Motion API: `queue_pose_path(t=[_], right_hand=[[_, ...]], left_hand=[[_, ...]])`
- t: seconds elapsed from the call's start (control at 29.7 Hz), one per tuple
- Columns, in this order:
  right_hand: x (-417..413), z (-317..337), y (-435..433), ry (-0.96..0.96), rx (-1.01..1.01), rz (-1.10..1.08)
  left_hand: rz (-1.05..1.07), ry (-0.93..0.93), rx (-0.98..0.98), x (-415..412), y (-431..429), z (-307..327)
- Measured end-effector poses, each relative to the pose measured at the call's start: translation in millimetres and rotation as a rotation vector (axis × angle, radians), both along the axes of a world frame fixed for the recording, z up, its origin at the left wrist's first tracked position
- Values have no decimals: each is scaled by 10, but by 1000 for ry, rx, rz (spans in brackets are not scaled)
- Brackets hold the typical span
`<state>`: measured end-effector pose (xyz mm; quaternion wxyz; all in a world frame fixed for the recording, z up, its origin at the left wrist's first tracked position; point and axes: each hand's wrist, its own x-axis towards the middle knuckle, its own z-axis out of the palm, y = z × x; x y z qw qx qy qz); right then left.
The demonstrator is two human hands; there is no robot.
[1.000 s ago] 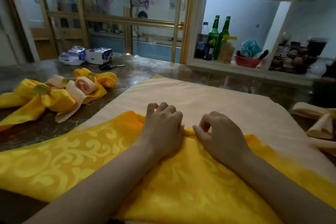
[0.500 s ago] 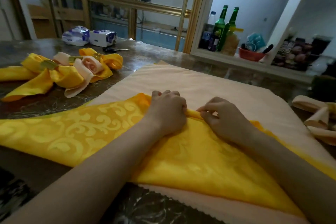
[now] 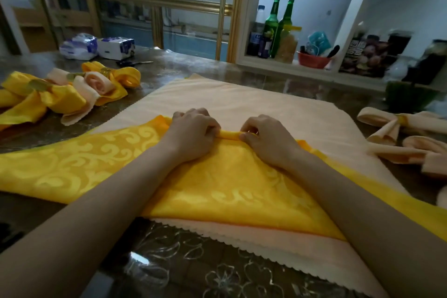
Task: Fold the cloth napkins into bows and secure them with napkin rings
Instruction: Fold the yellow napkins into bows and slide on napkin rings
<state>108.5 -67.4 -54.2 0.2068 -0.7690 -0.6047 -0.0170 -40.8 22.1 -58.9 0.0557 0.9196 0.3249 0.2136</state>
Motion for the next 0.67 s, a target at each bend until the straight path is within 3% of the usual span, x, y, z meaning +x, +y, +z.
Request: queue_pose_path(t=[0.2, 0.3, 0.44, 0.57, 0.67], right_hand=[[51, 5, -14, 199, 6, 23], [41, -4, -20, 200, 37, 16], [16, 11, -47, 106, 96, 43], [-58, 9, -80, 12, 39, 80], [-144, 50, -117, -204, 14, 101]], left_hand=[[1, 19, 53, -4, 1, -11], [-4, 5, 151, 3, -36, -2], [-24, -15, 223, -55, -74, 13], [-63, 21, 155, -74, -126, 32], [-62, 115, 89, -91, -156, 95]])
